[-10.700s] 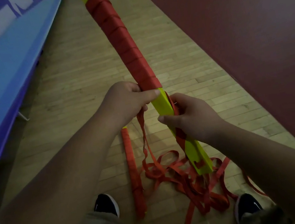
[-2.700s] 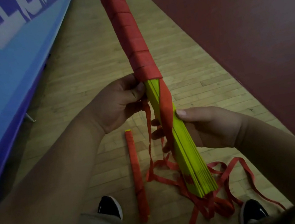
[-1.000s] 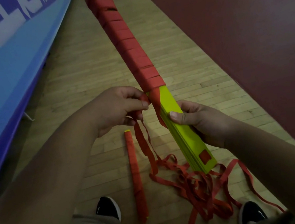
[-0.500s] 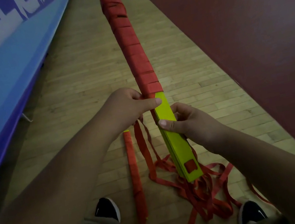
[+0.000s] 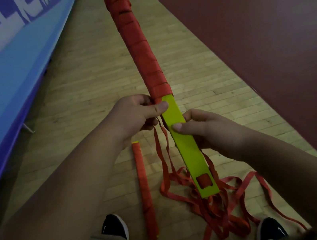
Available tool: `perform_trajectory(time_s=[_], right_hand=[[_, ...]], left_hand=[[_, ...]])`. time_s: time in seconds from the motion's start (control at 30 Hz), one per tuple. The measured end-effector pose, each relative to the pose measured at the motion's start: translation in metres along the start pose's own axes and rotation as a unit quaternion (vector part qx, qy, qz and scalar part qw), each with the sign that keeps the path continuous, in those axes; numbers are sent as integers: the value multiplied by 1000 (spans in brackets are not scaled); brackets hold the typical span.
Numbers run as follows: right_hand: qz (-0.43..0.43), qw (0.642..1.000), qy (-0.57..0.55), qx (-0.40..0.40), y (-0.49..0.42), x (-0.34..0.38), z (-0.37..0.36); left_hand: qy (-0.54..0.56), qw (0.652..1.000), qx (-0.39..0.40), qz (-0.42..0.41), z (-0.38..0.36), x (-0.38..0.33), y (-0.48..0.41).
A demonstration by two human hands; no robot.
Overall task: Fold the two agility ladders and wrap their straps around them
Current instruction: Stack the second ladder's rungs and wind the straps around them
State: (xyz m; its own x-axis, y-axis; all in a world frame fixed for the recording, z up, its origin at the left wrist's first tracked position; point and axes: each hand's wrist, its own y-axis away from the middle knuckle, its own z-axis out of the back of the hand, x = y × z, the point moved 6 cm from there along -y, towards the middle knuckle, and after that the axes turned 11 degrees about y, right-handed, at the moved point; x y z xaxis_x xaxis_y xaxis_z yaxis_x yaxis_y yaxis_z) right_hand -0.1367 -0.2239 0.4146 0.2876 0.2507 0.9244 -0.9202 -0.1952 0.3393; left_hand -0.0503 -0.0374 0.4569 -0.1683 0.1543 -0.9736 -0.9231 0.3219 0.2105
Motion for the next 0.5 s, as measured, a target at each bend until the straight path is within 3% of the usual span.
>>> perform_trajectory(time_s=[0.17,0.5], right_hand=[[-5,999,-20,30,6,7,7],[37,987,-43,149,19,20,-1]], left_hand=[[57,998,36,-18,3,-4,-2],[49,993,74,-78,6,-24,5]])
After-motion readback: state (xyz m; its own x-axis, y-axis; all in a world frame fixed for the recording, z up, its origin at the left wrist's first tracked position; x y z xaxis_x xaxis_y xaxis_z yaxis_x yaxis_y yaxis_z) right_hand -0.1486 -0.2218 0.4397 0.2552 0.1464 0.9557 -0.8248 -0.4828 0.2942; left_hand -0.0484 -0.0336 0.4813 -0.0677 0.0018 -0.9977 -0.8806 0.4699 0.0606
